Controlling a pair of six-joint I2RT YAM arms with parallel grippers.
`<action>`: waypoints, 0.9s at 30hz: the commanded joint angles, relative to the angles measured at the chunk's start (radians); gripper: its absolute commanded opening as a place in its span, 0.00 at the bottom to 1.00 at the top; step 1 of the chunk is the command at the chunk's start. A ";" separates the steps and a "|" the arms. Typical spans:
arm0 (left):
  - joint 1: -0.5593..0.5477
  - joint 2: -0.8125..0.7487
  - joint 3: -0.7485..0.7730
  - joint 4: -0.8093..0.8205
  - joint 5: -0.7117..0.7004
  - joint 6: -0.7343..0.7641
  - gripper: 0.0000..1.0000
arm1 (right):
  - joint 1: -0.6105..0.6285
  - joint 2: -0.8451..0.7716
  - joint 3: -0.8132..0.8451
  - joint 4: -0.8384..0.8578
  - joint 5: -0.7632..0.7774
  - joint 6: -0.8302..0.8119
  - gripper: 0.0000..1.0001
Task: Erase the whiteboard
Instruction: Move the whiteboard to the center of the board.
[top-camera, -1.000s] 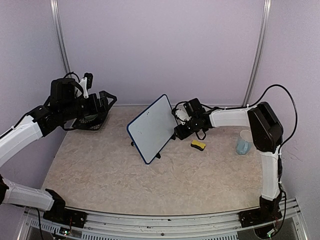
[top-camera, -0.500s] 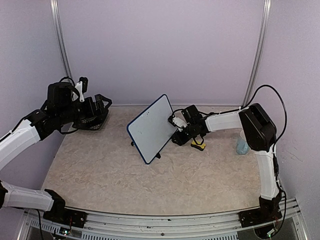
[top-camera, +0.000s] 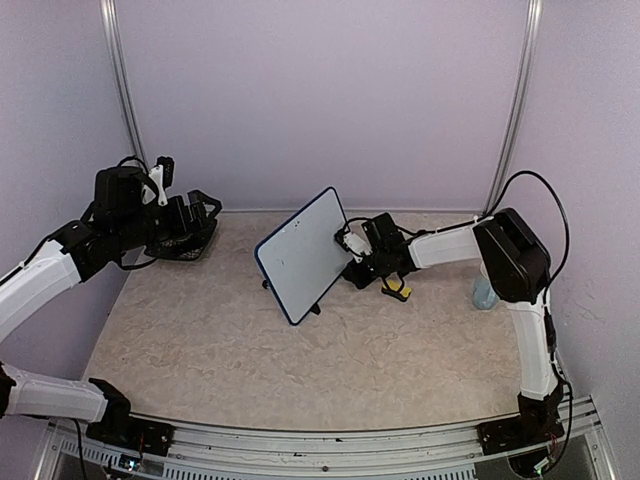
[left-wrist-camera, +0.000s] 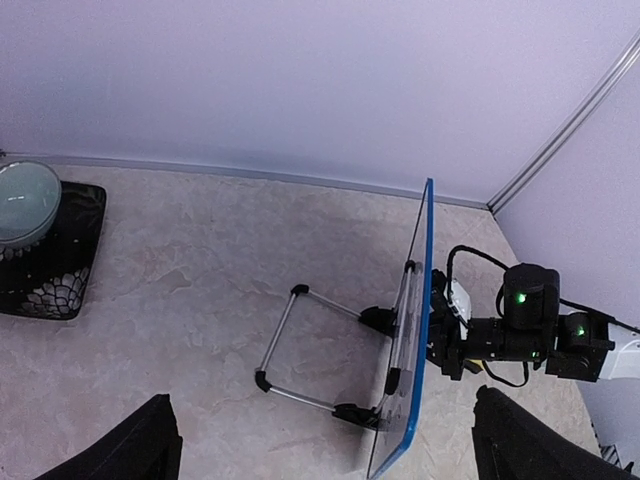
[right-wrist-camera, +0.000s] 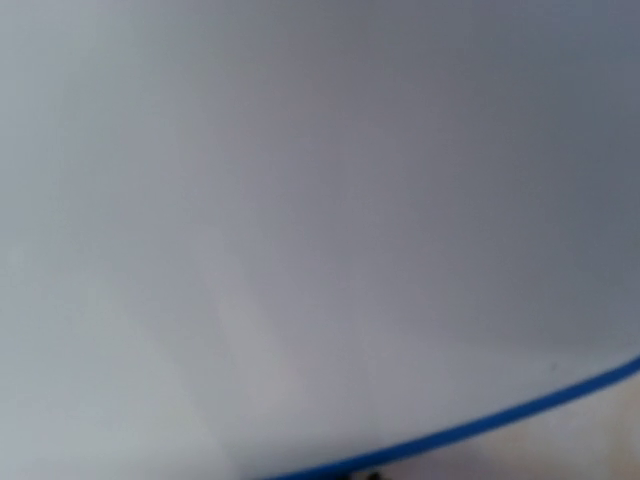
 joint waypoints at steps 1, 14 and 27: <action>0.010 -0.013 -0.016 0.015 -0.002 -0.008 0.99 | 0.012 -0.010 -0.068 0.070 -0.004 0.065 0.03; 0.018 -0.025 -0.035 0.027 -0.001 -0.012 0.99 | 0.067 -0.084 -0.171 0.072 0.309 0.346 0.00; 0.031 -0.032 -0.062 0.043 0.012 -0.014 0.99 | 0.140 -0.012 -0.092 -0.092 0.557 0.768 0.00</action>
